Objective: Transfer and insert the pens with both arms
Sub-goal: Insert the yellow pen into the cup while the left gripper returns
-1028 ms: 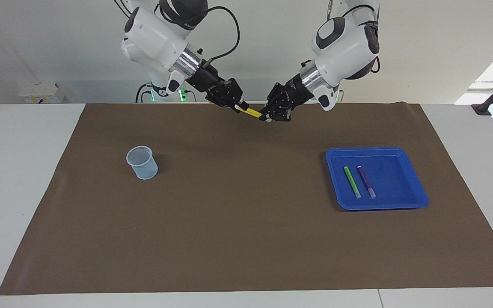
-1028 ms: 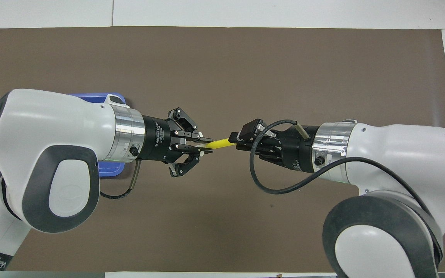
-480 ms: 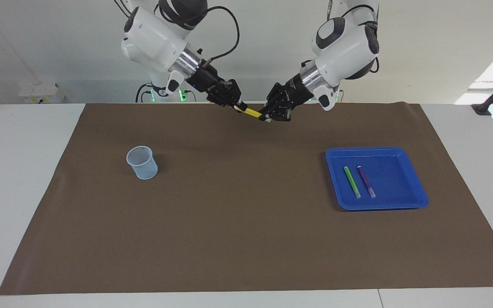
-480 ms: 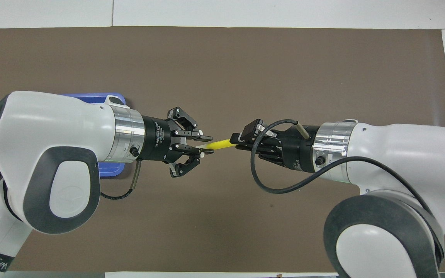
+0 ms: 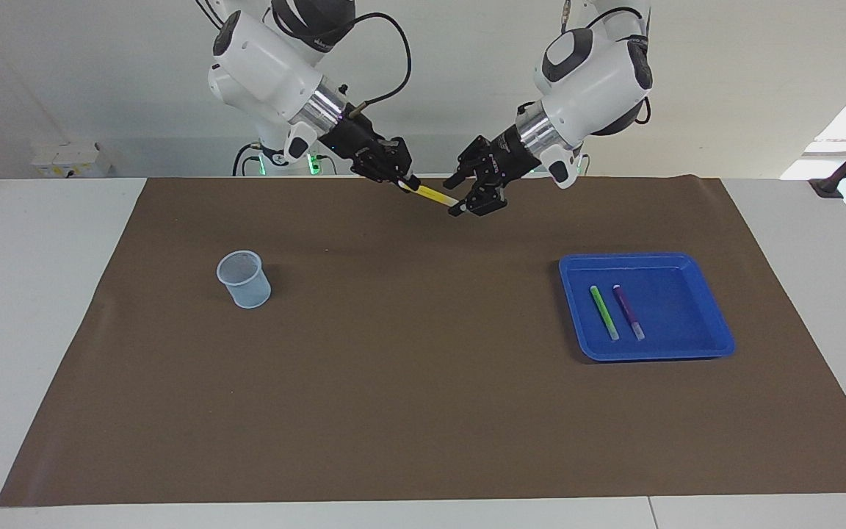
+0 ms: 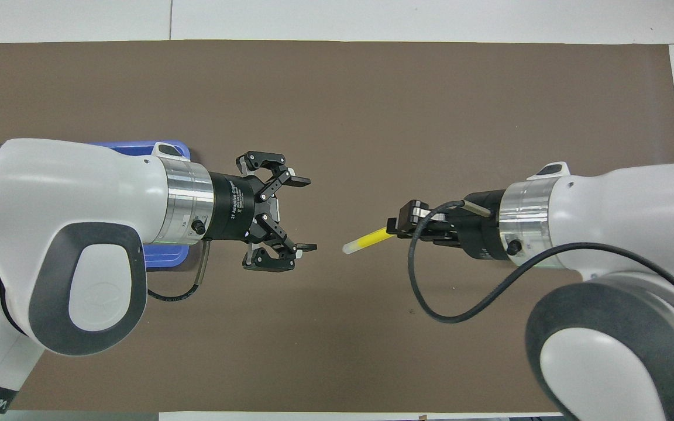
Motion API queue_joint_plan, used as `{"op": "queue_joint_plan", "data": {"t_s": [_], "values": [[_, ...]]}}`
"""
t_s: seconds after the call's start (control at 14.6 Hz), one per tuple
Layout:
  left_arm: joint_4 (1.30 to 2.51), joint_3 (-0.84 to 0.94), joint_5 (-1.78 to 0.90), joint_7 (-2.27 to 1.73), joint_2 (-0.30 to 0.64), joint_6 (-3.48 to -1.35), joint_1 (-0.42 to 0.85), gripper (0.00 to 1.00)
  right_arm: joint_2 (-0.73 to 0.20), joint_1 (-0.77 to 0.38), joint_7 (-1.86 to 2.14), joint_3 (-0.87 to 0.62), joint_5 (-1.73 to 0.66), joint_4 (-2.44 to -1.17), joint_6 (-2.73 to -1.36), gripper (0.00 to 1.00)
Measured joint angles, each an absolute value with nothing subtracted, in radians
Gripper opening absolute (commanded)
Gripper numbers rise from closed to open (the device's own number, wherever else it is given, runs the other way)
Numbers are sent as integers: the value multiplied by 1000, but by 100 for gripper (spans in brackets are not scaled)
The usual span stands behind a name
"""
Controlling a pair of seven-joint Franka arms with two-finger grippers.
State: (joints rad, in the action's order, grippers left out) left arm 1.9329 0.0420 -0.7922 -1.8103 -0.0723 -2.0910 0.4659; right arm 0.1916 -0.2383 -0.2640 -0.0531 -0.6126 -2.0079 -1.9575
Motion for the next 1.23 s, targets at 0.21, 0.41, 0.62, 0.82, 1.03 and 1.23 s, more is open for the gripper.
{"op": "queue_joint_plan", "data": {"t_s": [0.21,0.41,0.62,0.82,1.03,1.23], "values": [[1935,34,-791,-1805,-72,-2092,458,100,201,-87,-32,-43,-404,-1940,-1791,0],[1942,31,-761,-1747,-72,-2092,429,100,201,-22,154,-38,-165,-1924,-1756,0],[1949,28,-719,-1620,-73,-2092,364,100,188,-28,169,-54,-50,-1942,-1783,0],[1976,26,-642,-1474,-75,-2092,269,100,165,-17,202,-53,-14,-2015,-1869,0],[2009,25,-593,-1306,-80,-2090,190,100,134,16,222,-51,-4,-2051,-1898,0],[2028,24,-559,-1129,-81,-2087,124,100,105,55,261,-49,-4,-2065,-1936,0]]}}
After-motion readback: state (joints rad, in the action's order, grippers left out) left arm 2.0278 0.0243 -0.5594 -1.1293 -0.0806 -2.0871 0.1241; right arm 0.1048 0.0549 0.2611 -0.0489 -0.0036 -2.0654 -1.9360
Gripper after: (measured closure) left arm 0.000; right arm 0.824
